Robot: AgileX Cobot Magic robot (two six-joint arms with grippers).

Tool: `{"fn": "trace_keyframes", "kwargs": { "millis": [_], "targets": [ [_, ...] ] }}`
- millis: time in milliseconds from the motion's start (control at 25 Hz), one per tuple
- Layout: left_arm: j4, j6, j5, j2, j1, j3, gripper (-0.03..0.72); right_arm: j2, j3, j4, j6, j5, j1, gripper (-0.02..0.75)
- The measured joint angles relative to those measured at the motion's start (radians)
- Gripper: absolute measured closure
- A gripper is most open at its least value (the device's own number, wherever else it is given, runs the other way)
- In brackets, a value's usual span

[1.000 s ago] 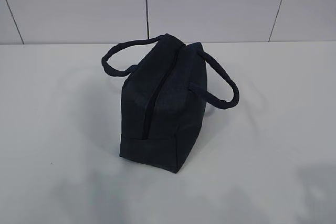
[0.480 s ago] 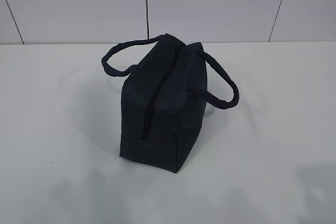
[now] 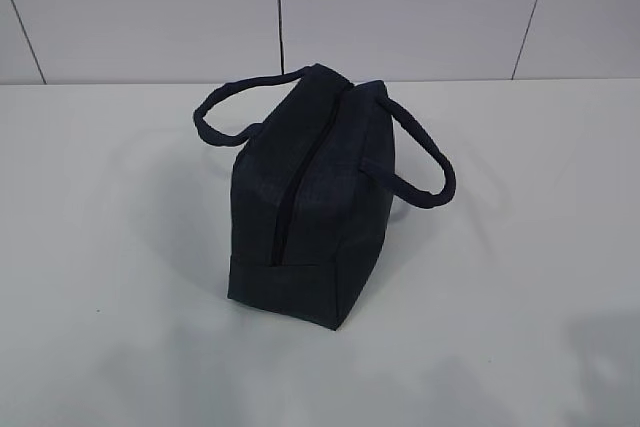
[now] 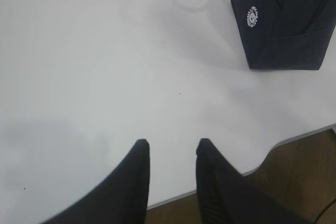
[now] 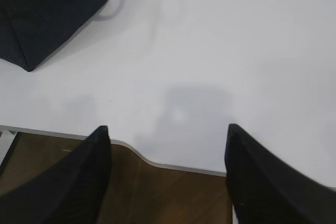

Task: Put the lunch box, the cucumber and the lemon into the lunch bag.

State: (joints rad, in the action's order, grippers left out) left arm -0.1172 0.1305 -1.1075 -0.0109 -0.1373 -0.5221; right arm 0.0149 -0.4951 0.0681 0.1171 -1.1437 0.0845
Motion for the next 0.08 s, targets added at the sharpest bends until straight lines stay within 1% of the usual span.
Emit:
{"fn": "trace_keyframes", "kwargs": {
  "millis": [80],
  "targets": [
    [0.0, 0.0, 0.0, 0.0, 0.0, 0.0, 0.469, 0.0, 0.0, 0.0, 0.0, 0.0, 0.0, 0.225]
  ]
}}
